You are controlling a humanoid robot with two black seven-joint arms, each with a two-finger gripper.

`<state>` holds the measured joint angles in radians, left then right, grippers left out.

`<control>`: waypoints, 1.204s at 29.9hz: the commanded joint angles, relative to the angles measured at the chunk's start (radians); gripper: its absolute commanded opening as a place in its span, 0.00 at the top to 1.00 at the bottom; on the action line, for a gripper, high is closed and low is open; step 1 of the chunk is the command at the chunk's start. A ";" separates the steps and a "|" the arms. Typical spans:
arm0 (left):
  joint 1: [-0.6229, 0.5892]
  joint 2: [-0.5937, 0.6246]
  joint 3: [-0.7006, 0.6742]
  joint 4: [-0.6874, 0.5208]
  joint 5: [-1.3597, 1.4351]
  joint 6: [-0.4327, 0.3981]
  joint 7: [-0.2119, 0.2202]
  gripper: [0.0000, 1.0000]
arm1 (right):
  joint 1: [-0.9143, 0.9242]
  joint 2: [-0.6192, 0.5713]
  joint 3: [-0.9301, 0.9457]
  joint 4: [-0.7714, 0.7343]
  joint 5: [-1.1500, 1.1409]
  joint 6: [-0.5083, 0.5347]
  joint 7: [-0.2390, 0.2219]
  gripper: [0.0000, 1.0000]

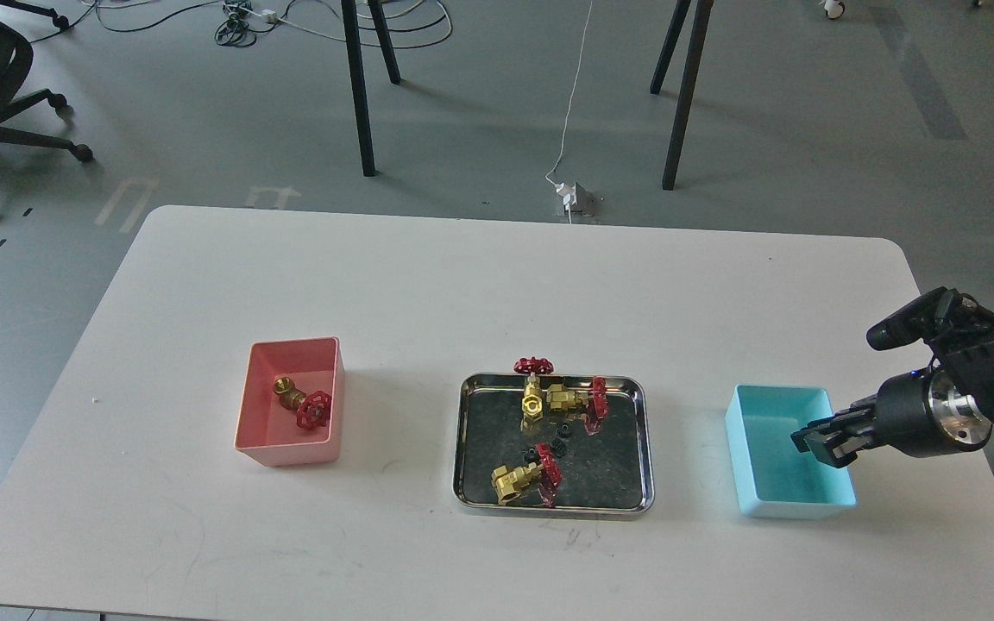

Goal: Place valve in pink box and gear in blue box

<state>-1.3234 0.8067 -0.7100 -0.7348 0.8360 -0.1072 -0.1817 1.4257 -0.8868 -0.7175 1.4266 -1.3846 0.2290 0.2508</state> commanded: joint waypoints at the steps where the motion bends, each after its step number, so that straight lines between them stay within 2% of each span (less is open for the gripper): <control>1: 0.001 -0.001 0.006 0.000 0.000 0.001 0.002 0.01 | -0.043 -0.003 0.084 -0.006 0.015 -0.005 -0.005 0.04; 5: 0.003 -0.011 0.007 -0.002 0.000 0.003 0.008 0.01 | -0.064 -0.030 0.203 -0.005 0.172 0.003 -0.010 0.03; 12: 0.007 -0.021 0.007 -0.011 0.002 0.004 0.019 0.01 | -0.082 -0.077 0.558 -0.023 0.694 -0.017 -0.012 0.03; 19: 0.027 -0.076 0.007 -0.014 -0.012 0.011 0.019 0.01 | -0.093 -0.017 0.799 -0.201 1.113 -0.152 -0.013 0.03; 24: 0.056 -0.135 0.011 -0.018 -0.011 -0.025 0.031 0.01 | -0.091 0.094 0.889 -0.356 1.308 -0.327 -0.030 0.03; 26: 0.076 -0.158 0.011 -0.044 -0.011 -0.051 0.085 0.00 | -0.088 0.147 0.911 -0.423 1.322 -0.426 -0.063 0.03; 28: 0.092 -0.173 0.009 -0.086 -0.011 -0.054 0.172 0.00 | -0.085 0.202 0.915 -0.478 1.323 -0.534 -0.099 0.03; 31: 0.101 -0.195 0.009 -0.138 -0.012 -0.058 0.295 0.00 | -0.082 0.272 0.925 -0.558 1.325 -0.615 -0.130 0.03; 33: 0.108 -0.211 0.009 -0.164 -0.012 -0.066 0.335 0.00 | -0.082 0.292 0.926 -0.575 1.323 -0.620 -0.124 0.03; 36: 0.119 -0.233 0.011 -0.187 -0.009 -0.097 0.346 0.00 | -0.083 0.295 0.925 -0.560 1.312 -0.619 -0.116 0.01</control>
<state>-1.2154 0.5945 -0.7007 -0.8975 0.8240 -0.1787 0.1443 1.3427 -0.6016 0.2079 0.8637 -0.0637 -0.3861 0.1294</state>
